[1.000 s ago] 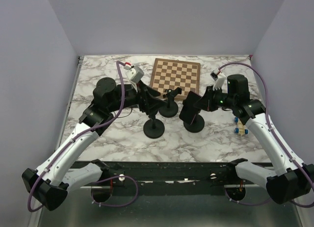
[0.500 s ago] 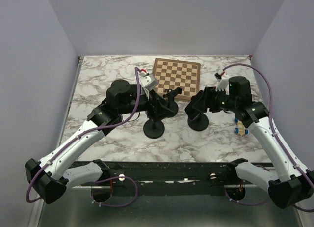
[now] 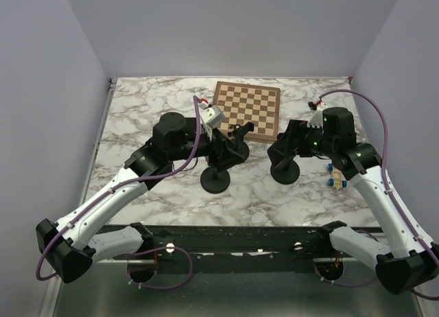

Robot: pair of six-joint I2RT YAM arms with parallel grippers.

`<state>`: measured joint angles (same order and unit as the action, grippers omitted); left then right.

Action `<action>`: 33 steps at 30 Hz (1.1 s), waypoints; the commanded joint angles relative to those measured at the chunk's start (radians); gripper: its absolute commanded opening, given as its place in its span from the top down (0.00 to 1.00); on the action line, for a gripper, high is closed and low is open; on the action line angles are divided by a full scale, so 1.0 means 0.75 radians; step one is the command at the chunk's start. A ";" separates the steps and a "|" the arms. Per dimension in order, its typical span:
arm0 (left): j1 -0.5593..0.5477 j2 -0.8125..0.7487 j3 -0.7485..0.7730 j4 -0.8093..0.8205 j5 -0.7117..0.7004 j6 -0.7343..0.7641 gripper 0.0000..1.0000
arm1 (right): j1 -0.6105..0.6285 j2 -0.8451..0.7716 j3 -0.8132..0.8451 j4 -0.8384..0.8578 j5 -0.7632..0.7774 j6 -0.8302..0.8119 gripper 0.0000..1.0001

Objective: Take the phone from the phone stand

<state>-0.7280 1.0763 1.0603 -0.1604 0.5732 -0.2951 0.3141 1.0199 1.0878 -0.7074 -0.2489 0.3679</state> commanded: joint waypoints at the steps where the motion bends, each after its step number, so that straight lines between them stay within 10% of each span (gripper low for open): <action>1: -0.013 0.003 0.032 0.009 -0.032 0.007 0.28 | -0.006 -0.017 -0.041 -0.012 0.131 0.081 0.08; 10: -0.043 0.002 0.040 -0.025 -0.074 0.040 0.28 | -0.008 -0.141 -0.105 0.213 0.179 0.121 0.11; 23: -0.056 0.010 0.044 -0.029 -0.073 0.042 0.29 | -0.006 -0.156 -0.123 0.136 0.317 0.092 0.44; 33: -0.091 -0.015 0.050 -0.068 -0.126 0.083 0.29 | -0.006 -0.045 -0.062 0.203 -0.004 -0.121 1.00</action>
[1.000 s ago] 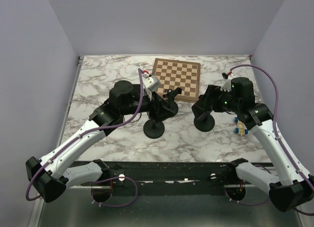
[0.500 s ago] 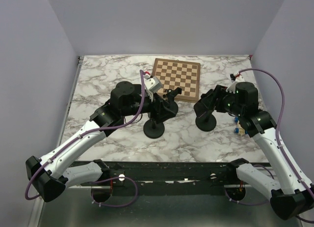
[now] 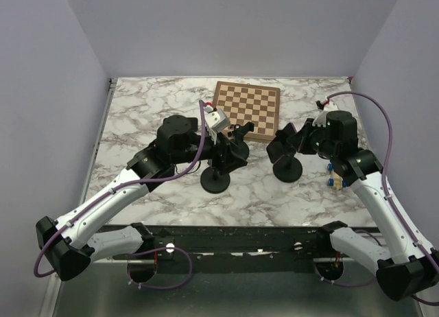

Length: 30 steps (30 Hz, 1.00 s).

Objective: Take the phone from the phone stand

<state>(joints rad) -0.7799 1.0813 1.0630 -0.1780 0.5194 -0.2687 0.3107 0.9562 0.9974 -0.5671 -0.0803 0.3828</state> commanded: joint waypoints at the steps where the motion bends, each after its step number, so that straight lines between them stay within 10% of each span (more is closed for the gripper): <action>1: -0.023 -0.026 0.049 -0.045 -0.051 0.047 0.29 | -0.001 0.048 0.079 0.016 -0.336 -0.167 0.99; 12: -0.023 -0.067 0.037 -0.025 -0.048 0.045 0.29 | 0.003 0.126 0.188 -0.141 -0.954 -0.235 0.99; 20: -0.022 -0.051 0.041 -0.029 -0.036 0.043 0.29 | 0.010 0.164 0.167 -0.205 -0.713 -0.238 0.92; 30: -0.024 -0.014 0.037 -0.009 -0.004 0.024 0.24 | 0.013 0.147 0.192 -0.259 -0.555 -0.249 0.51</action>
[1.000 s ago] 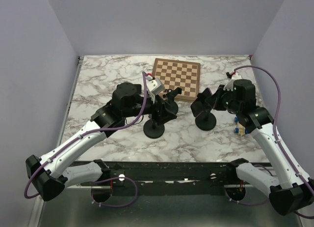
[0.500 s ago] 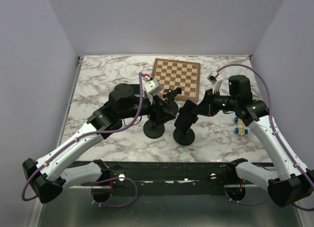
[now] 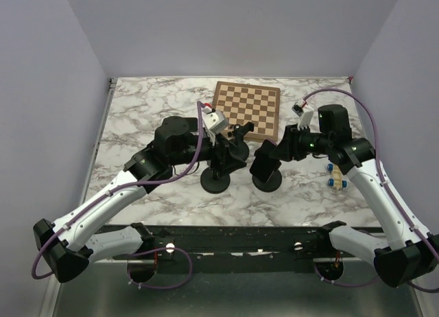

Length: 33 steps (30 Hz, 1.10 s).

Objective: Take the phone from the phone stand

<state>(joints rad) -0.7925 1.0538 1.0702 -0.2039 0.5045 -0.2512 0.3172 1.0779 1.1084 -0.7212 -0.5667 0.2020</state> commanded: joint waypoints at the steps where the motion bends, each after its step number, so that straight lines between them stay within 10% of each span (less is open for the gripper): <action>1: -0.008 0.028 0.021 0.042 0.028 -0.006 0.23 | 0.003 -0.024 0.047 -0.064 0.114 -0.002 0.45; 10: -0.013 0.149 -0.031 0.259 0.015 0.038 0.12 | 0.004 -0.163 0.073 -0.095 0.501 0.244 0.06; 33: 0.108 0.756 0.413 0.208 0.566 0.208 0.04 | 0.005 -0.583 0.014 0.046 0.517 0.323 0.03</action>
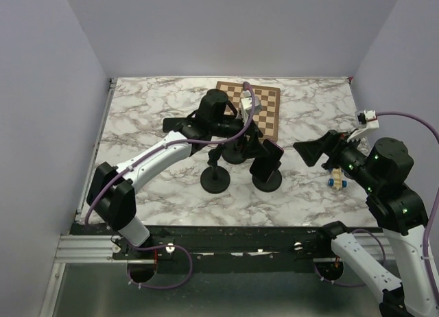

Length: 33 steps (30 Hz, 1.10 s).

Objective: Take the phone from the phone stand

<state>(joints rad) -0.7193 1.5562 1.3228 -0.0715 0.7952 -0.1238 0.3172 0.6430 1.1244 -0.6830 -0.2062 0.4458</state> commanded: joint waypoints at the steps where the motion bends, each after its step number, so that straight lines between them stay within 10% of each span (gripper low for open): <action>1: 0.014 0.107 0.091 0.015 0.187 0.046 0.04 | 0.004 -0.004 -0.001 -0.012 0.039 -0.001 0.02; 13: 0.018 0.194 -0.052 0.573 0.437 -0.285 0.23 | 0.003 0.021 -0.006 0.008 -0.001 -0.001 0.02; 33: 0.000 0.066 -0.224 0.593 0.207 -0.263 0.65 | 0.004 0.035 -0.049 0.013 -0.013 -0.007 0.02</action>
<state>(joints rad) -0.7090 1.6890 1.2160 0.3508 1.0527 -0.3447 0.3172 0.6720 1.1084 -0.6823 -0.1993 0.4454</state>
